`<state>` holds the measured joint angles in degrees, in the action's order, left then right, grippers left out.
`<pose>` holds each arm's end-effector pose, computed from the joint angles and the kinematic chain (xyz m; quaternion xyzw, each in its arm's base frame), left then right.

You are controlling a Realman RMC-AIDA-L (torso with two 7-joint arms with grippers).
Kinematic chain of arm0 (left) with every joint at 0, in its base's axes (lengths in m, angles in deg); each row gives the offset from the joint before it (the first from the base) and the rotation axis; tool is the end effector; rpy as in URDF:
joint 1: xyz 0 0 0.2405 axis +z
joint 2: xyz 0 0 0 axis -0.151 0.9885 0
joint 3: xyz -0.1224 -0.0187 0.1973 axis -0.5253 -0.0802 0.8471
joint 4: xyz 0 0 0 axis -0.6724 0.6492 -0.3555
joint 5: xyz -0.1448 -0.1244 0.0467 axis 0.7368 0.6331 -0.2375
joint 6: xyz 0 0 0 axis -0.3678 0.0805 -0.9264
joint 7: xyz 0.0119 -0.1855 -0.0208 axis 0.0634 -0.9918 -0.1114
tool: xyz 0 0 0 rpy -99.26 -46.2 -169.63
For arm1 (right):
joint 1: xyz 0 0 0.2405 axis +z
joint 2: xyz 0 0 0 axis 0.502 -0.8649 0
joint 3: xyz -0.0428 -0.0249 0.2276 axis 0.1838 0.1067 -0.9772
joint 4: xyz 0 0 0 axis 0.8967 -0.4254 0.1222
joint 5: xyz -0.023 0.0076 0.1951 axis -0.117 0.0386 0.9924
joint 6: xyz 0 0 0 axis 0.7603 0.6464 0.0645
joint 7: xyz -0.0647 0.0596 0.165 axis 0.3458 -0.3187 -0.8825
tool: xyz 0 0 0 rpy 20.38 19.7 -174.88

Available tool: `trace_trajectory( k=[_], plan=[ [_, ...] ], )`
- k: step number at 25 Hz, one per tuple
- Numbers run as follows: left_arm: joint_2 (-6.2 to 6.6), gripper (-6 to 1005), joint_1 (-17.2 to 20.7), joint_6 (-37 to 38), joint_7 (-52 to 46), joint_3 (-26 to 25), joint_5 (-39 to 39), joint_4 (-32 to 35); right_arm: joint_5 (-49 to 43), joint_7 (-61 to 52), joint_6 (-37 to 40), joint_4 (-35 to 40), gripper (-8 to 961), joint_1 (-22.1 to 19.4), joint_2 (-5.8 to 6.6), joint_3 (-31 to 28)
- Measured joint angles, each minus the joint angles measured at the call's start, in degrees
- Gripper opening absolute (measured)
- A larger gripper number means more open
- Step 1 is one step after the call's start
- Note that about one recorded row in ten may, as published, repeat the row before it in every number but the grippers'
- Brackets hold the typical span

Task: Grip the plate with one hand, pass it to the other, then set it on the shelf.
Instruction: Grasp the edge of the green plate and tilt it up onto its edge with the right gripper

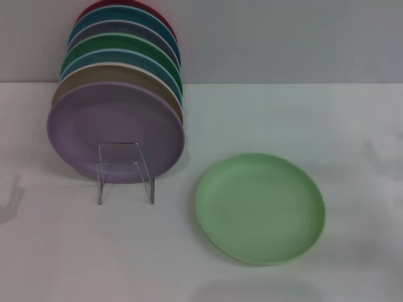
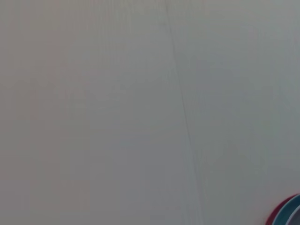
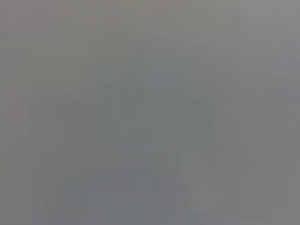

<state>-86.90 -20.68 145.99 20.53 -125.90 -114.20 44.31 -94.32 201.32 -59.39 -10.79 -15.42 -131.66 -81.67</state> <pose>-0.3213 0.2771 0.0643 -0.6287 -0.1241 -0.3089 0.7028 0.2771 0.3257 0.0702 -0.6720 0.1625 0.4341 0.5776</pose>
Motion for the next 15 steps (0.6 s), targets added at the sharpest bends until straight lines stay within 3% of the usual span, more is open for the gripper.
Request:
trace_trajectory(
  k=[5, 9, 12, 15],
  plan=[
    [-0.07, 770, -0.4, -0.4, 0.0, 0.0, 0.0, 0.0, -5.2, -14.5, 26.3, -25.7, 802, -5.0, 0.15, 10.9],
    [-0.1, 770, -1.0, -0.8, 0.0, -0.1, 0.0, 0.0, -22.4, -36.0, 47.1, -46.8, 802, -8.1, 0.6, 16.0],
    [-0.09, 770, -1.3, -1.0, 0.0, -0.1, 0.0, 0.0, -44.5, -60.8, 53.0, -57.3, 802, -8.4, 1.02, 15.6],
    [-0.08, 770, -1.7, -1.1, 0.0, -0.2, 0.0, 0.0, -65.8, -87.6, 49.2, -65.5, 802, -7.5, 1.56, 13.3]
  ],
)
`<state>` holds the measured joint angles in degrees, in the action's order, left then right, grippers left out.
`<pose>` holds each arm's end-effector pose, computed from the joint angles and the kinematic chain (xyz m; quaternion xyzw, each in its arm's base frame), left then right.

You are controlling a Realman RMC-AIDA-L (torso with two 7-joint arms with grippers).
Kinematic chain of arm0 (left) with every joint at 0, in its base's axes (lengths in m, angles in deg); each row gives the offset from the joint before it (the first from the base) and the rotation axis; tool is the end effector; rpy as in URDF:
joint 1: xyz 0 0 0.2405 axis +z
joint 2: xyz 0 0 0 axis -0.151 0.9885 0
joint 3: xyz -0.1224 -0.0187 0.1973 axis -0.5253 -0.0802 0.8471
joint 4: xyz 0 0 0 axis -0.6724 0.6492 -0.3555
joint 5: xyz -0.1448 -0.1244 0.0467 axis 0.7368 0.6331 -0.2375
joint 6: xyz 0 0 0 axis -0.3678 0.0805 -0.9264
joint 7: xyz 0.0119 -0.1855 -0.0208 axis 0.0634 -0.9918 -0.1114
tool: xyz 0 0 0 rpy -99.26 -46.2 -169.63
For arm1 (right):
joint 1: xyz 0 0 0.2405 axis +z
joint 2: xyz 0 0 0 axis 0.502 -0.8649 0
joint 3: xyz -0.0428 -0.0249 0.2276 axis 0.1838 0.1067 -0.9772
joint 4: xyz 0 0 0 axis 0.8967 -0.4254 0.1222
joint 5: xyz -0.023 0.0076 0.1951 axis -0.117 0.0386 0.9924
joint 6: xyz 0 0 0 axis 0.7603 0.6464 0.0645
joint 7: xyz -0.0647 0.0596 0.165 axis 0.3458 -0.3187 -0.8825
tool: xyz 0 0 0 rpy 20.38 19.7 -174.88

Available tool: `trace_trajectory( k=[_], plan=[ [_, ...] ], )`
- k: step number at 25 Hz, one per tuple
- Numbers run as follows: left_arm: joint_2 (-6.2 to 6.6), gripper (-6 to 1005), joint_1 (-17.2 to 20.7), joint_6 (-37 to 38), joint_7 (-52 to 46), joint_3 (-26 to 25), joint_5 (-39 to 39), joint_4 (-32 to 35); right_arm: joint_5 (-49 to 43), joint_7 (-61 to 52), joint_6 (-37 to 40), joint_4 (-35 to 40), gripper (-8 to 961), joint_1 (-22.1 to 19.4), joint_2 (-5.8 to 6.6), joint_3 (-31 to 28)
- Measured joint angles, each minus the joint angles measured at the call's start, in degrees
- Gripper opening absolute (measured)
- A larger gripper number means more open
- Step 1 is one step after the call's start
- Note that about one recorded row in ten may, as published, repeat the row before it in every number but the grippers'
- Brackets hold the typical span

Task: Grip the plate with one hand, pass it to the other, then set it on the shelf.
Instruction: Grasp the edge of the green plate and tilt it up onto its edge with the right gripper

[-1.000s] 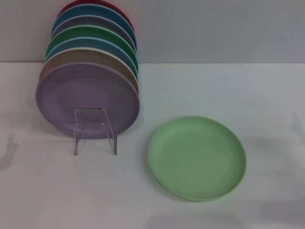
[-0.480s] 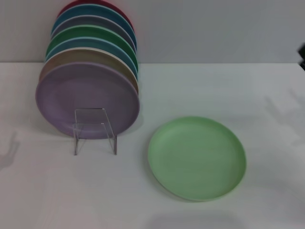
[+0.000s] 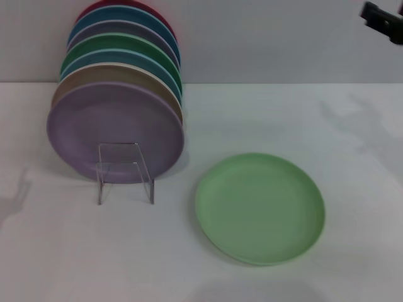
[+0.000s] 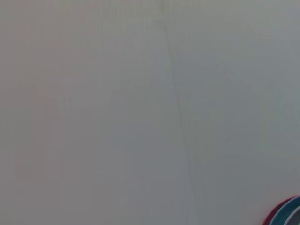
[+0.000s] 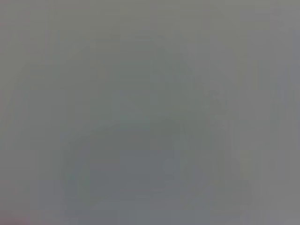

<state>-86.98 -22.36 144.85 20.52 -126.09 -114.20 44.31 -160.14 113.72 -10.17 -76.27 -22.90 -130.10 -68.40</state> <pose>-0.3161 0.2875 0.0625 -0.6317 -0.1229 -0.3131 0.6984 0.1835 0.3929 0.1032 -0.7567 0.3045 0.3086 0.4893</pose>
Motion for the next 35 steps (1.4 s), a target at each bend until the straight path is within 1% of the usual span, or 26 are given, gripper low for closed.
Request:
trace_trajectory(
  k=[2, 4, 6, 7, 9, 10, 13, 17, 22, 28, 35],
  plan=[
    [0.0, 770, -0.3, -0.1, 0.0, 0.0, 0.0, 0.0, -12.2, -14.2, -6.1, -4.2, 802, 1.4, 0.13, -2.2],
    [0.01, 770, -0.5, -0.3, 0.0, 0.0, 0.0, 0.0, -24.3, -29.9, -16.2, -7.7, 801, 4.6, 0.34, -6.0],
    [0.06, 770, -0.8, -0.7, 0.0, 0.0, 0.0, 0.0, -31.7, -39.3, -26.6, -8.6, 801, 8.3, 0.92, -9.9],
    [0.06, 769, -0.9, -1.0, 0.0, 0.0, 0.0, 0.0, -34.3, -42.8, -32.5, -8.3, 801, 10.5, 1.35, -11.9],
    [0.08, 769, -1.2, -1.8, 0.0, 0.0, 0.1, 0.0, -36.0, -45.5, -41.4, -6.2, 801, 14.0, 2.16, -15.2],
    [0.11, 769, -1.3, -2.3, 0.0, 0.0, 0.1, 0.0, -36.5, -45.6, -45.0, -5.1, 801, 15.4, 2.48, -16.4],
    [0.16, 769, -1.6, -3.0, 0.0, 0.0, 0.1, 0.0, -39.8, -46.2, -52.4, -3.3, 801, 18.3, 3.21, -17.9],
    [0.21, 769, -2.0, -3.3, 0.0, 0.0, 0.1, 0.0, -45.1, -46.8, -58.3, -2.6, 800, 20.6, 3.68, -18.0],
    [0.28, 769, -2.2, -3.5, 0.0, 0.0, 0.1, 0.0, -46.7, -46.2, -62.6, 2.8, 800, 23.9, 3.98, -17.8],
    [0.27, 769, -2.1, -3.5, 0.0, 0.0, 0.1, 0.0, -49.6, -44.9, -63.1, 10.0, 790, 27.0, 4.4, -16.5],
    [0.26, 769, -1.7, -3.5, 0.0, 0.0, 0.1, 0.0, -51.9, -44.2, -61.2, 14.8, 776, 28.8, 4.11, -14.1]
  ],
)
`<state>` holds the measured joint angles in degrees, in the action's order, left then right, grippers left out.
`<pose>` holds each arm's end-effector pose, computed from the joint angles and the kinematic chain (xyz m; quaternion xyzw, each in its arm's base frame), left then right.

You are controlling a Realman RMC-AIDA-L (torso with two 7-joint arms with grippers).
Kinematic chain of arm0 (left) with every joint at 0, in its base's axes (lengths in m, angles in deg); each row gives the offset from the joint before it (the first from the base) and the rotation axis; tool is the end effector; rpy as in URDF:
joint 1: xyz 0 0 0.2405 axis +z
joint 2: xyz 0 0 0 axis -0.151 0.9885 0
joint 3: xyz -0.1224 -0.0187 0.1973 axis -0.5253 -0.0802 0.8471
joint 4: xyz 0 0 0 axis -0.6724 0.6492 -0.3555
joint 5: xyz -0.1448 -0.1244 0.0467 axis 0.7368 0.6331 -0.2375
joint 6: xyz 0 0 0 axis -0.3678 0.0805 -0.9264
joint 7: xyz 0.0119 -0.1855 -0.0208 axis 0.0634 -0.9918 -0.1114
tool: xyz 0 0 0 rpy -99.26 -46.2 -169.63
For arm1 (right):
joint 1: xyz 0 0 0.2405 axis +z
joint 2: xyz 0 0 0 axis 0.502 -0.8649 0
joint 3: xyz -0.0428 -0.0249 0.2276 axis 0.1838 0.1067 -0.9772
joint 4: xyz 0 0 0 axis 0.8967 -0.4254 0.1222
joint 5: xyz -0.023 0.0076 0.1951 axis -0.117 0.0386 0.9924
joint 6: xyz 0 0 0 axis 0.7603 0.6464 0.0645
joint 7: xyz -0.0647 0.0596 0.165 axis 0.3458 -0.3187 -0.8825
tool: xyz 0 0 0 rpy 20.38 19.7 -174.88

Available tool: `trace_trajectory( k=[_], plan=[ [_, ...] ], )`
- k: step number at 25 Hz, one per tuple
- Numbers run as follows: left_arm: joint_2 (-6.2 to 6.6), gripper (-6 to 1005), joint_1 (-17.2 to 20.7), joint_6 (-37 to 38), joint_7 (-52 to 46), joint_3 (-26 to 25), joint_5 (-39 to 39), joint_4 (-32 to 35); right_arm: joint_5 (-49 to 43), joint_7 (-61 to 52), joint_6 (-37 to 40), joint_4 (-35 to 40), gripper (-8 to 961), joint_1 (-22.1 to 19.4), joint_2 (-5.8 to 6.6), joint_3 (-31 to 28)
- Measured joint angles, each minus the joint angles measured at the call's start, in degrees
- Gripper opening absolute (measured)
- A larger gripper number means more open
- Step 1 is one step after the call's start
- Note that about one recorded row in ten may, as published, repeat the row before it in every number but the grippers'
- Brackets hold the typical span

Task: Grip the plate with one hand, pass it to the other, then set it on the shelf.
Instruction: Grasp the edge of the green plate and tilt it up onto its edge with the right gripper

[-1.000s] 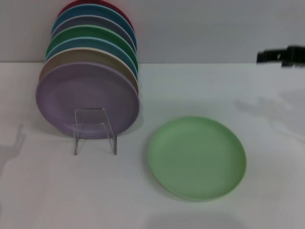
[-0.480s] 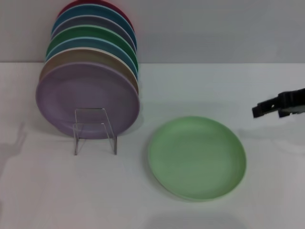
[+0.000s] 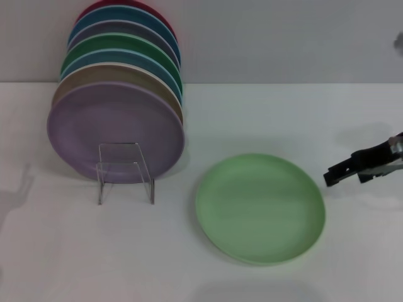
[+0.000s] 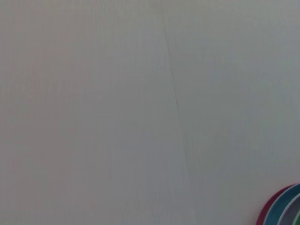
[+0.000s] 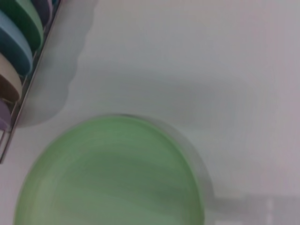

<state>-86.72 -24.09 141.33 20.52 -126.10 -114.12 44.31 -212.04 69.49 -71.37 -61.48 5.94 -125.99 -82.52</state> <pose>-0.3177 0.3003 0.0588 -0.6410 -0.1339 -0.3024 0.6926 0.2229 0.3576 0.0322 -0.7959 0.5602 -0.0906 0.2110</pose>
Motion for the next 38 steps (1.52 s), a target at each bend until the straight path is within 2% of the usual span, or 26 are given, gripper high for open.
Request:
trace_trajectory(
  k=[8, 38],
  plan=[
    [0.0, 769, -0.3, 0.0, 0.0, 0.0, 0.0, 0.0, -0.1, 0.4, 3.4, 6.5, 760, 1.9, -0.11, 3.6],
    [-0.09, 768, 0.2, 0.5, 0.0, 0.4, -0.3, 0.0, -0.2, 0.6, 9.6, 14.3, 699, 4.1, -0.72, 6.8]
  ],
)
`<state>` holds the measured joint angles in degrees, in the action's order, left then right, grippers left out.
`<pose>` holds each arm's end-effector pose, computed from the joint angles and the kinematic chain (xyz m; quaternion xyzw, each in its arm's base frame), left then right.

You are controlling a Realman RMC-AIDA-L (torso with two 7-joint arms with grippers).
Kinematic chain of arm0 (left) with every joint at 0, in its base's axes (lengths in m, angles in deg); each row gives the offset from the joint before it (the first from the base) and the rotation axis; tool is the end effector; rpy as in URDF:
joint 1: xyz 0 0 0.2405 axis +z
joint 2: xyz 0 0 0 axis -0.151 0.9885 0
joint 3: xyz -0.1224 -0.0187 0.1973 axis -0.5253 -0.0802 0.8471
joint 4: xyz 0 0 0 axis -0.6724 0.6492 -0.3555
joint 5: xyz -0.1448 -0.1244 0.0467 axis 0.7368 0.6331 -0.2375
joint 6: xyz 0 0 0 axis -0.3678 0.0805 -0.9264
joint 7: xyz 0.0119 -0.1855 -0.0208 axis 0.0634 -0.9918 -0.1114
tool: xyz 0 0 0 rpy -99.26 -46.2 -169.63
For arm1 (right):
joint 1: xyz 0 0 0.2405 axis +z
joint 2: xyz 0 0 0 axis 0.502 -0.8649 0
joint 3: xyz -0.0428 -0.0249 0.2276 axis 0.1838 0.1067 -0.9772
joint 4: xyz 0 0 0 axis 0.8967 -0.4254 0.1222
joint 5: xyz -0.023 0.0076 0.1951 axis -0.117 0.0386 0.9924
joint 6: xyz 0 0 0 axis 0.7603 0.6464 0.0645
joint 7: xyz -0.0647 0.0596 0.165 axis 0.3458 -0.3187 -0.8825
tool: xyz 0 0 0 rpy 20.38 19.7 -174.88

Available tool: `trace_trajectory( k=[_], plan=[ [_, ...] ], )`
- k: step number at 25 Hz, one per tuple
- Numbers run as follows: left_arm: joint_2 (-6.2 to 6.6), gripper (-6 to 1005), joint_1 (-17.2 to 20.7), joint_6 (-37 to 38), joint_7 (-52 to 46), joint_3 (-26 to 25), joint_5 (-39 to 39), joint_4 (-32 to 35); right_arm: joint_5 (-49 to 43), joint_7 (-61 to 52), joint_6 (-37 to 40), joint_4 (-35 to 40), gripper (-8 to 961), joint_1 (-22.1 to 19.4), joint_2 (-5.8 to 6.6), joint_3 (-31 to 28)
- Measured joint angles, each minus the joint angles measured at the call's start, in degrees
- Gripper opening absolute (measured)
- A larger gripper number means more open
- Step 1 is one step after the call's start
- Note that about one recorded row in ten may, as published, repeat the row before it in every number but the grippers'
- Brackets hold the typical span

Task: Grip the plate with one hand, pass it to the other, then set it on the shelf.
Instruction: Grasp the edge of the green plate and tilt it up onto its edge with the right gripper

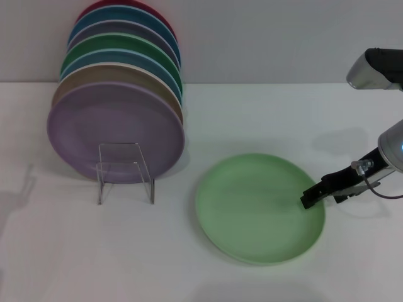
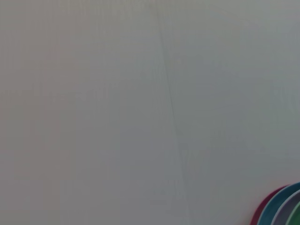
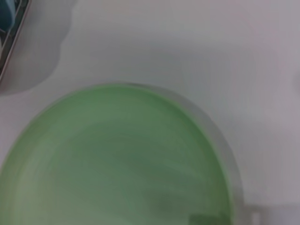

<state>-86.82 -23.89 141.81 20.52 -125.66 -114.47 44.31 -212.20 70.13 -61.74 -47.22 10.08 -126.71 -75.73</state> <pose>-0.3157 0.2987 0.0565 -0.6446 -0.1310 -0.3048 0.6888 0.2351 0.3631 -0.0150 -0.7991 0.5557 -0.1291 0.1899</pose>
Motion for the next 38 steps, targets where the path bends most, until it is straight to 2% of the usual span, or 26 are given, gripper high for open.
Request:
trace_trajectory(
  k=[9, 14, 38],
  plan=[
    [0.0, 768, 0.1, 0.1, 0.0, 0.0, 0.0, 0.0, 0.0, 0.1, 0.1, 1.1, 681, 0.7, 0.0, 2.2],
    [0.0, 768, 0.1, 0.1, 0.0, 0.0, 0.0, 0.0, 0.0, 0.1, 0.1, 1.2, 452, 0.8, 0.05, 2.5],
    [0.0, 767, 0.2, 0.9, 0.0, 0.1, 0.0, 0.0, -2.1, 0.2, 0.9, 1.3, 338, 1.2, 0.0, 3.0]
  ],
)
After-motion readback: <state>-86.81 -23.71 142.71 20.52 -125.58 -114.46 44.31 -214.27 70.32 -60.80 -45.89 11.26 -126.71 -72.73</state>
